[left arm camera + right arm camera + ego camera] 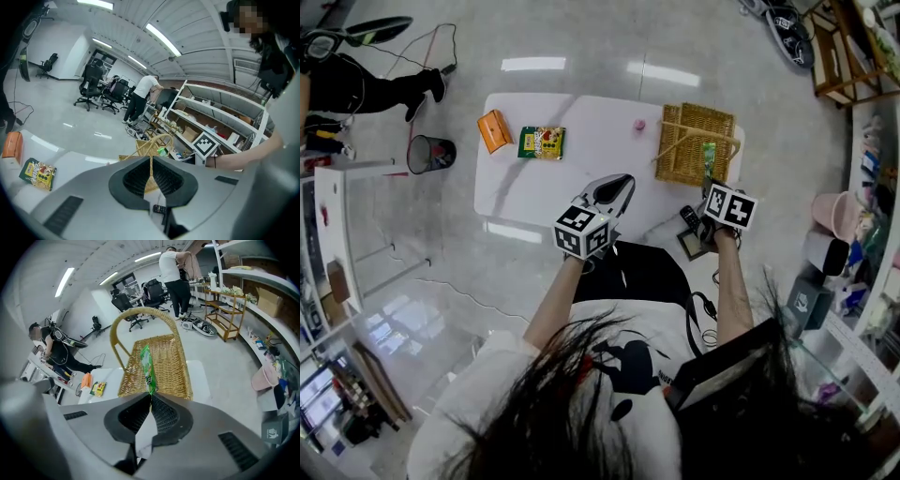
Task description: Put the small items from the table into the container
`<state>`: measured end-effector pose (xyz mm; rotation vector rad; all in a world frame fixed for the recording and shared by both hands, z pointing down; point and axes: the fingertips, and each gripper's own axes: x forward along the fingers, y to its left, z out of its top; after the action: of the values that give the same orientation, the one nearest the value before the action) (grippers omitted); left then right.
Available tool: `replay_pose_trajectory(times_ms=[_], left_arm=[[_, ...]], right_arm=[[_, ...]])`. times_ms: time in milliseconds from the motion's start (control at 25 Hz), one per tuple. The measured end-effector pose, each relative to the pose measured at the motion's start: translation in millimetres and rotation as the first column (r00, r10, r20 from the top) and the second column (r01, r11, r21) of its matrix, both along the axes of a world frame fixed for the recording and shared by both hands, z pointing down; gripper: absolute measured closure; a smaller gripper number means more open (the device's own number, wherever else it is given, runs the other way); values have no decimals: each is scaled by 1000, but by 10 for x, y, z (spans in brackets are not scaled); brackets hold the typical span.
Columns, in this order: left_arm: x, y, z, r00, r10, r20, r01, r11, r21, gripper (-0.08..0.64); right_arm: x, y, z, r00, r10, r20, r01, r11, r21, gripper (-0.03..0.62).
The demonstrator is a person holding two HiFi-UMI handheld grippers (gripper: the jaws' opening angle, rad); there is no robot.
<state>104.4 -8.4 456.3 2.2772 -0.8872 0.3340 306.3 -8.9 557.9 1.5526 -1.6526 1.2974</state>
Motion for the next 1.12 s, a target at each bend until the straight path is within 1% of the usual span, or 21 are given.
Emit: replay_pose_trajectory(times_ms=[160,360,400,480,600,680,800,920,1120], left_arm=[[54,78,19,1000,3,18,-3,1000,-9,546],[43,144,17,999,0,32,0,1000,-20,546],[36,149,17,999,2,35,-1,1000,-21,546],[30,165,10,999,6,39,-5,1000,-23,546],[20,199,-18,999,11,43,-10,1000,-18,546],[-1,222,-37,999,10,46,-9,1000,-16,546],[-25,264,-48,999,4,49,-3,1000,-15,546],[-73,300,-58,999,-6,47,7,1000,-15,546],[-185,366,-9,999,-27,47,29,999,-42,546]], right_arm=[[122,-81,127,1000,25,-7,-25,1000,-15,566],[104,-124,140,1000,5,22,-5,1000,-2,562],[94,-129,132,999,6,32,-6,1000,4,547],[91,-131,113,999,6,44,-7,1000,18,484],[105,-123,77,999,6,47,-8,999,36,463],[96,-106,22,999,13,51,-15,999,49,462],[27,-65,-126,996,18,84,-25,996,89,463],[-140,-40,-298,993,-5,120,-12,990,138,467],[-542,54,-463,983,-71,169,38,981,191,519]])
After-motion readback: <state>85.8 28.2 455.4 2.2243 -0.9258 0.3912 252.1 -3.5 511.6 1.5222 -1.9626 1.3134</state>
